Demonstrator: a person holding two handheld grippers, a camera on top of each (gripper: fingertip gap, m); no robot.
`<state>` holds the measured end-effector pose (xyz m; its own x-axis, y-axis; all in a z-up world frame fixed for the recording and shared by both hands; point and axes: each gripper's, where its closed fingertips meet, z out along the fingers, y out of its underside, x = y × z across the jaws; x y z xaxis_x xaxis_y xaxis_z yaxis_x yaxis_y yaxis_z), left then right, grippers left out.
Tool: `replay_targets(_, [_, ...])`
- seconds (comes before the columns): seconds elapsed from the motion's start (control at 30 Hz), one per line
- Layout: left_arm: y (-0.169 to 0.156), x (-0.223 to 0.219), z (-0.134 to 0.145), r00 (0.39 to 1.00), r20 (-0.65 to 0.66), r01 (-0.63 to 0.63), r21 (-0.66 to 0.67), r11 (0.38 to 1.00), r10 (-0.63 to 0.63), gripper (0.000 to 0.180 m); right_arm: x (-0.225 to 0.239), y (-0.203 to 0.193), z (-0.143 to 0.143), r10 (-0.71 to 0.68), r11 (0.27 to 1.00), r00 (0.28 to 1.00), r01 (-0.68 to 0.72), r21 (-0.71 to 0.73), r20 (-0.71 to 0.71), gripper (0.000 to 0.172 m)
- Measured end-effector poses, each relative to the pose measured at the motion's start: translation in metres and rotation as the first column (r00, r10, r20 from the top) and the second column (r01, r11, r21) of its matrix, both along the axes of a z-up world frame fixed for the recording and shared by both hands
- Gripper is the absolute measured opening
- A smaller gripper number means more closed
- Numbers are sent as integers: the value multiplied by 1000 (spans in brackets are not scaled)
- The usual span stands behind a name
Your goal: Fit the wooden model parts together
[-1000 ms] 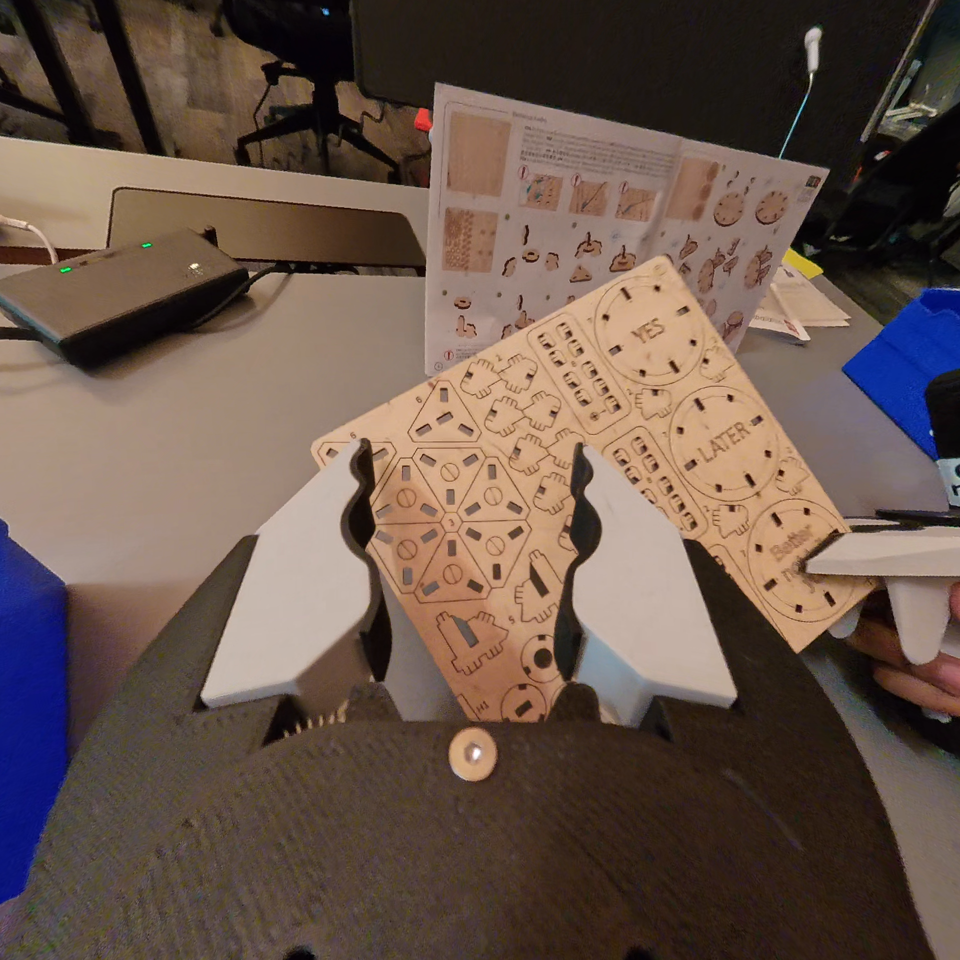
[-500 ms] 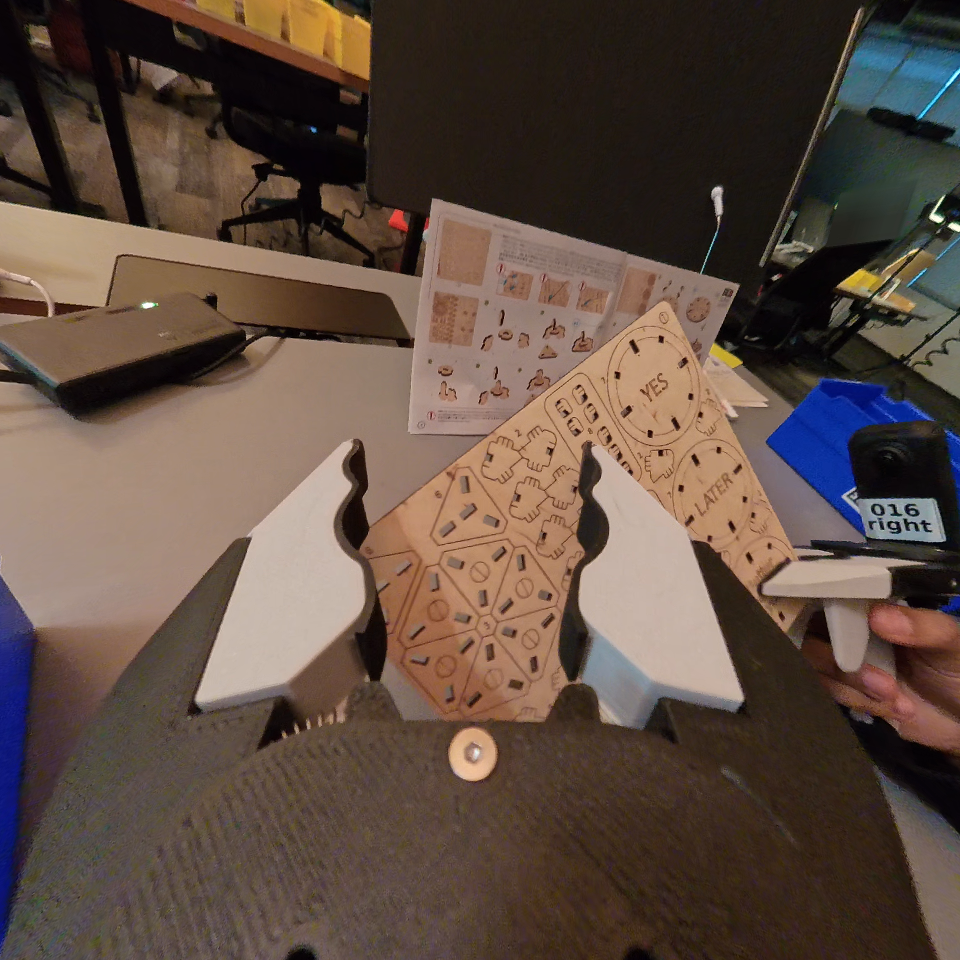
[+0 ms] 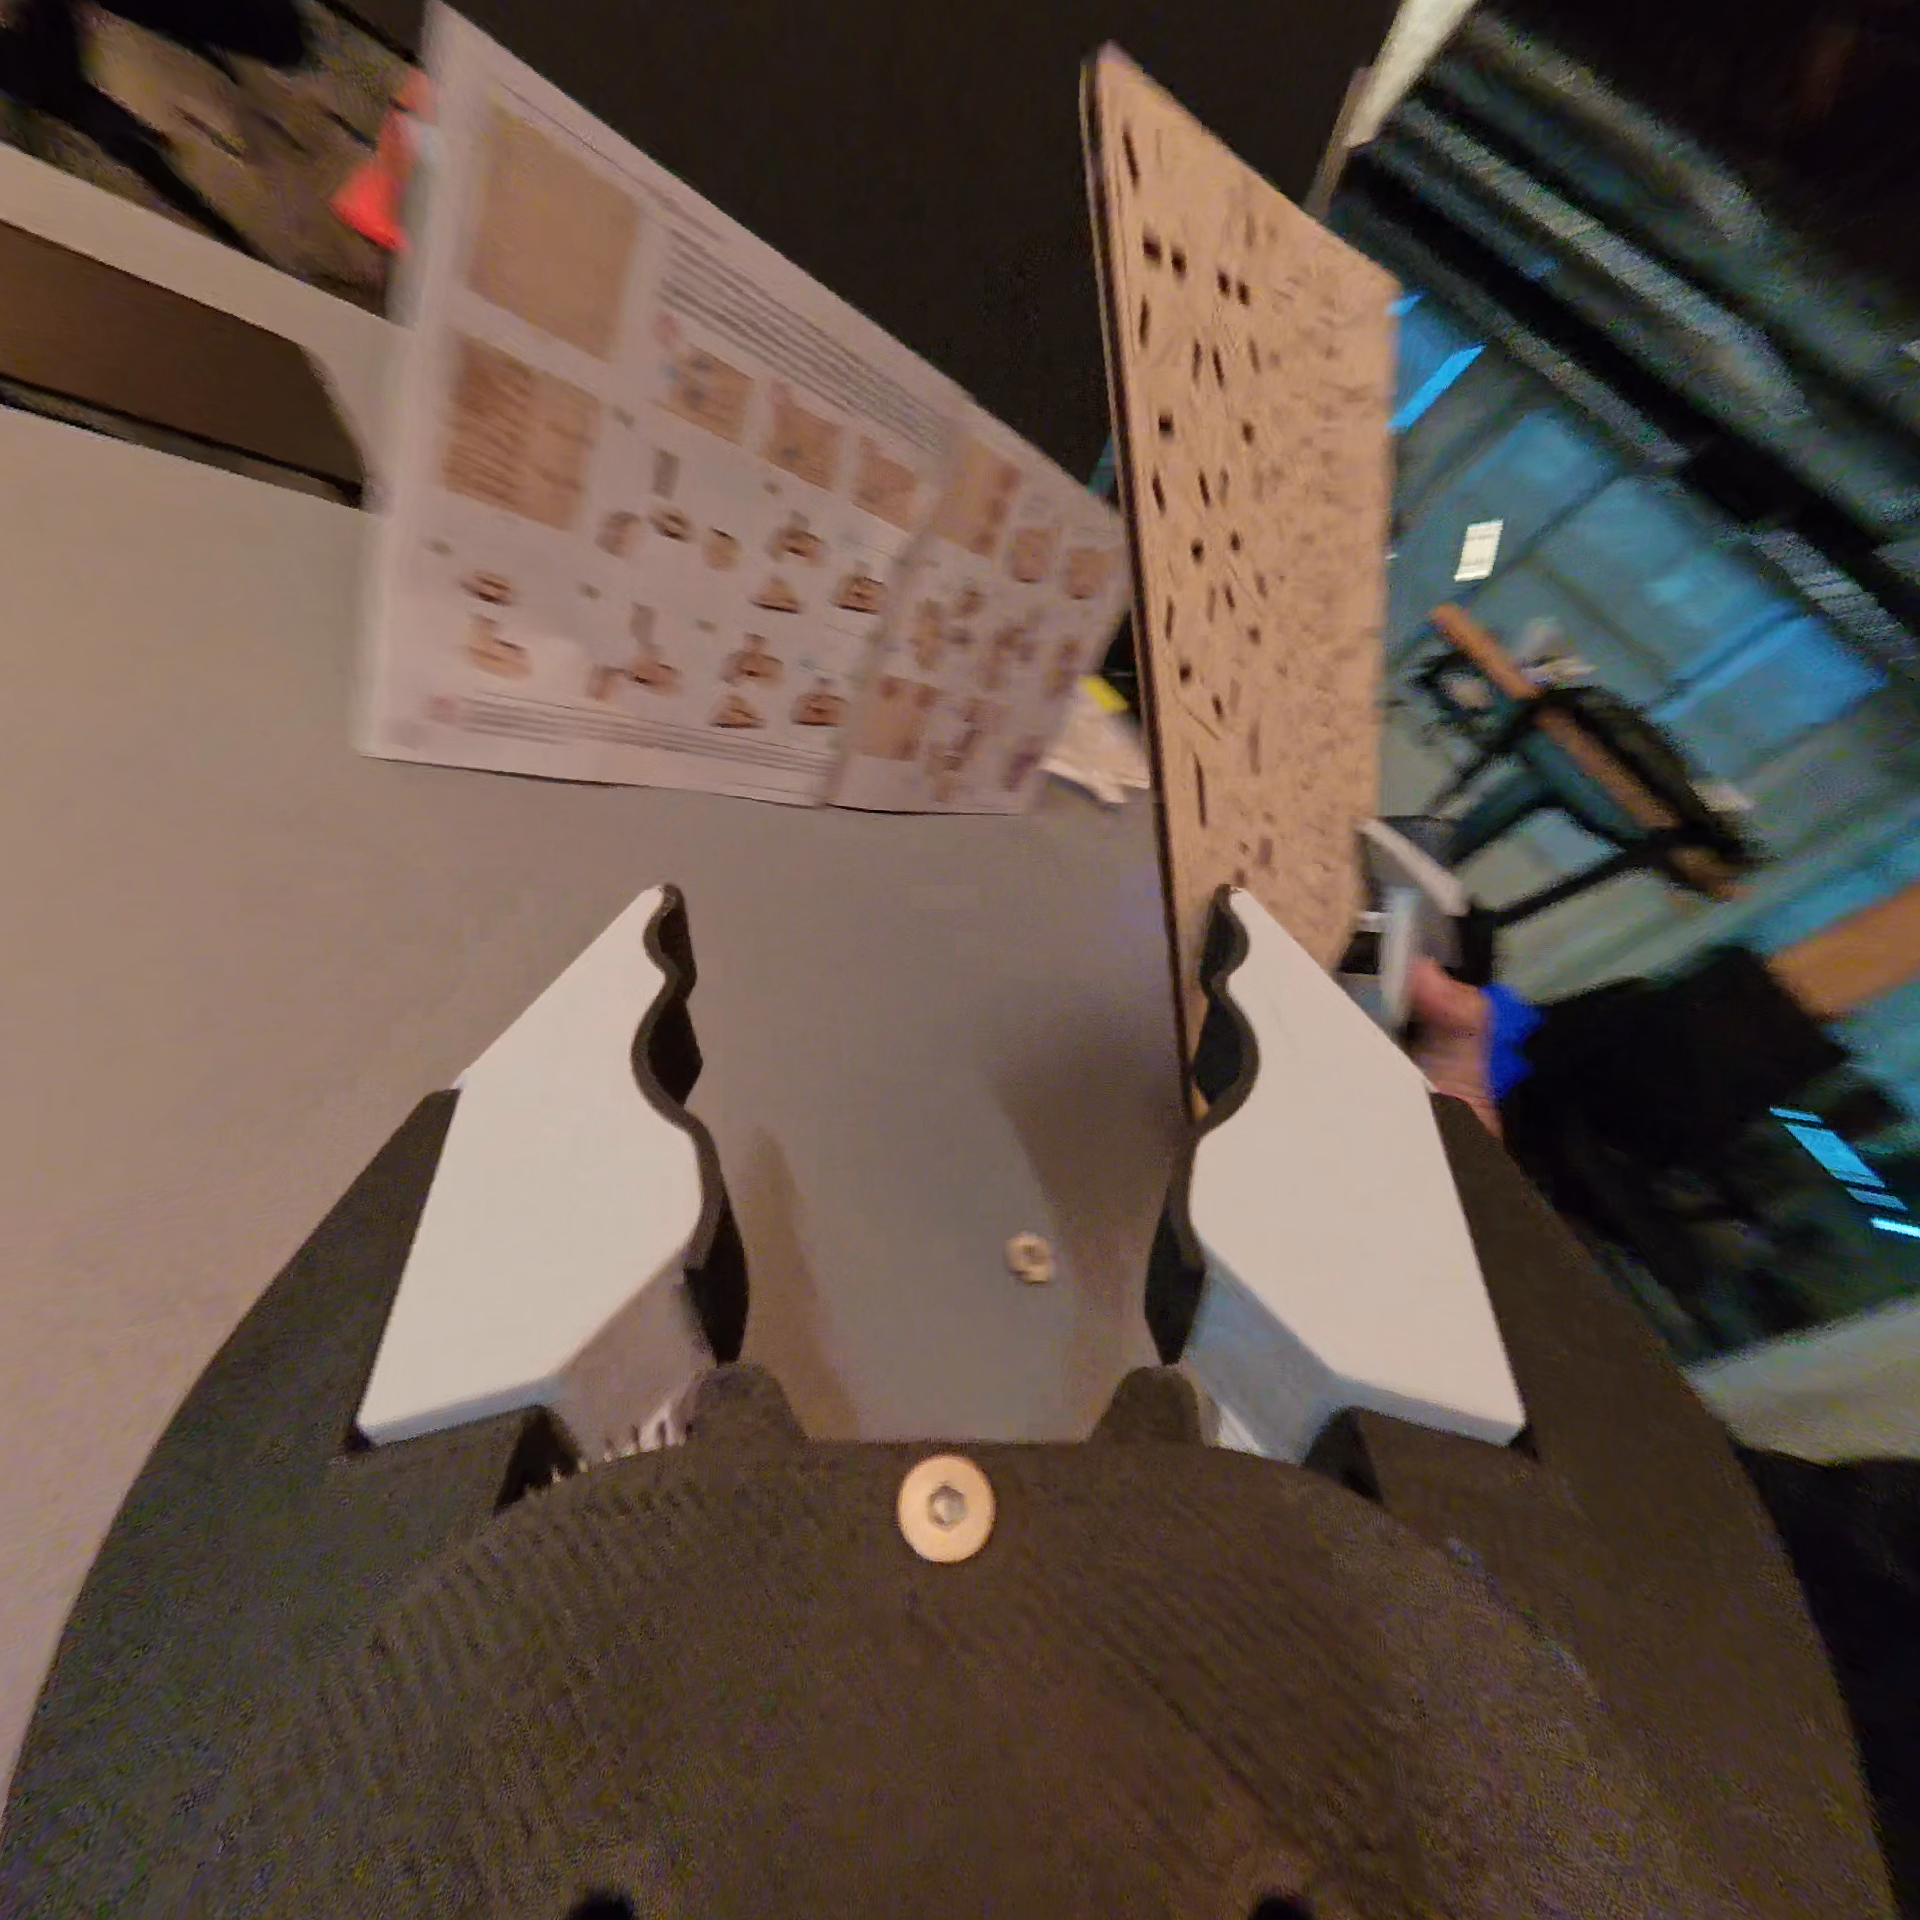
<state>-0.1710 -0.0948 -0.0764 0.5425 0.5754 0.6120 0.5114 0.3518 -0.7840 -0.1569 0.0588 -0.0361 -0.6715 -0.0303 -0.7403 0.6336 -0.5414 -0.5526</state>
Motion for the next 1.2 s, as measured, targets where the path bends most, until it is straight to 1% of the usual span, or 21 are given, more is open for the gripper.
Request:
replay_targets(0.07, [29, 14, 8, 988, -2, 150, 148, 978, -151, 82, 0, 3, 3, 0, 1000, 1000, 1, -29, 5, 0])
replay_targets(0.13, [53, 30, 16, 955, -13, 288, 279, 916, -296, 66, 0, 3, 3, 4, 999, 1000, -4, -34, 9, 0])
replay_targets(0.17, [62, 37, 19, 935, -23, 341, 332, 879, -354, 57, 1, 1, 3, 8, 1000, 1000, -8, -28, 7, 0])
replay_targets(0.23, [74, 45, 22, 911, -37, 390, 405, 827, -412, 44, 3, -3, 2, 21, 1000, 1000, -21, -10, 0, 0])
replay_targets(0.27, [77, 47, 23, 905, -44, 400, 424, 813, -423, 38, 4, -5, 1, 27, 1000, 1000, -27, -2, -4, 0])
replay_targets(0.33, [81, 49, 23, 901, -52, 410, 430, 805, -431, 30, 7, -9, 1, 37, 999, 999, -37, 10, -11, 0])
replay_targets(0.43, [83, 53, 20, 897, -70, 428, 380, 820, -436, 17, 9, -13, 1, 48, 999, 999, -48, 19, -17, 0])
replay_targets(0.5, [85, 56, 19, 893, -88, 444, 343, 828, -442, 1, 10, -15, 1, 56, 998, 998, -56, 19, -16, 0])
replay_targets(0.6, [87, 58, 17, 893, -107, 449, 290, 845, -437, 1, 9, -14, 2, 48, 999, 999, -48, 9, -5, 0])
replay_targets(0.67, [87, 55, 16, 906, -116, 422, 257, 869, -406, 2, 3, -11, 0, -1, 1000, 1000, 1, 13, 17, 3])
replay_targets(0.77, [84, 51, 17, 923, -125, 384, 247, 890, -364, 2, -1, -9, 0, -21, 1000, 999, 21, -8, 44, 32])
replay_targets(0.8, [82, 49, 18, 928, -128, 371, 254, 893, -349, 2, 0, -12, -2, -8, 1000, 999, 8, 4, 51, 38])
replay_targets(0.87, [78, 46, 19, 939, -132, 342, 266, 901, -317, 2, 5, -24, -10, 26, 998, 998, -29, 62, 51, 42])
replay_targets(0.9, [77, 45, 20, 942, -133, 335, 272, 902, -309, 2, 9, -31, -15, 48, 994, 998, -52, 100, 43, 41])
replay_targets(0.97, [76, 44, 20, 944, -136, 327, 276, 904, -301, 2, 21, -47, -23, 110, 979, 994, -110, 173, 9, 33])
replay_targets(1.03, [77, 45, 20, 946, -139, 322, 269, 908, -294, 1, 32, -57, -26, 163, 965, 986, -156, 211, -16, 25])
replay_targets(1.2, [83, 48, 20, 941, -147, 334, 267, 904, -304, 2, 36, -60, -28, 179, 964, 984, -172, 204, -17, 9])
